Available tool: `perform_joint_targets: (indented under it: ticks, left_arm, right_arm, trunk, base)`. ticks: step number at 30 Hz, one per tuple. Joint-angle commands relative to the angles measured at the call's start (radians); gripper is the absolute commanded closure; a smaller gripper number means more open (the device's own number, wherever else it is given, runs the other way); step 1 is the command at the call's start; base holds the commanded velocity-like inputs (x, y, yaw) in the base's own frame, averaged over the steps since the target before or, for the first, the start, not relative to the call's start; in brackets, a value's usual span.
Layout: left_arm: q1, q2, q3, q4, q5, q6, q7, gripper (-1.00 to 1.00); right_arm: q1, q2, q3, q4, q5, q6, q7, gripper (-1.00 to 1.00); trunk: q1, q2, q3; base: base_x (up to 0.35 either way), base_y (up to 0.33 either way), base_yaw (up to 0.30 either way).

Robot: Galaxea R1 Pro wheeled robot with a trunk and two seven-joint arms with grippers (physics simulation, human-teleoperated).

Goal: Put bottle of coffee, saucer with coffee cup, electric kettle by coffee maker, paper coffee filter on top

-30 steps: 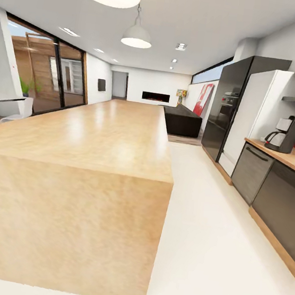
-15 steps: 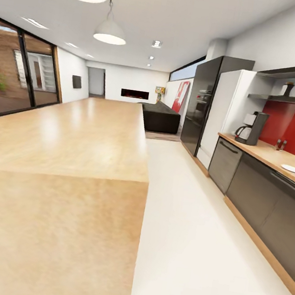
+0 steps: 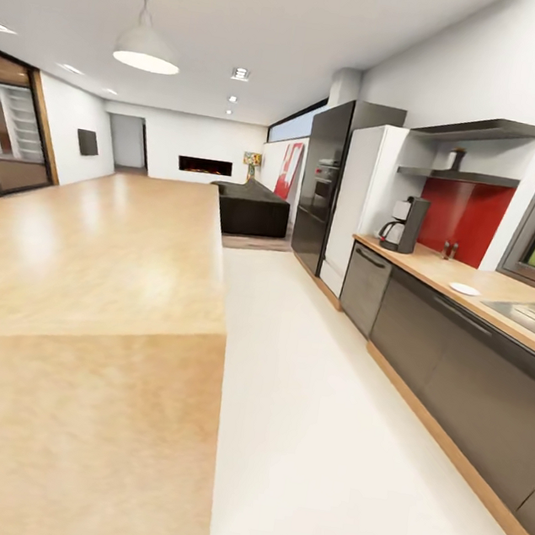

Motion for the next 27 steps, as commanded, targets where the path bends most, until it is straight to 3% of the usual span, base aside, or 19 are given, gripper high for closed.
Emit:
perform_joint_targets:
  ticks: [1,27]
  left_arm:
    - [0.0,0.0,0.0,-0.001,0.0,0.0,0.0,-1.0]
    - [0.0,-0.002,0.001,-0.001,0.0,0.0,0.0,-1.0]
  right_arm:
    - [0.0,0.0,-0.001,-0.001,0.0,-0.002,0.001,-1.0]
    - [0.0,0.0,-0.001,-0.001,0.0,-0.002,-0.001,-1.0]
  trunk:
    - [-0.004,0.007,0.003]
    - [-0.104,0.189,0.084]
  base:
    - [0.0,0.0,-0.299]
    - [0.0,0.0,-0.299]
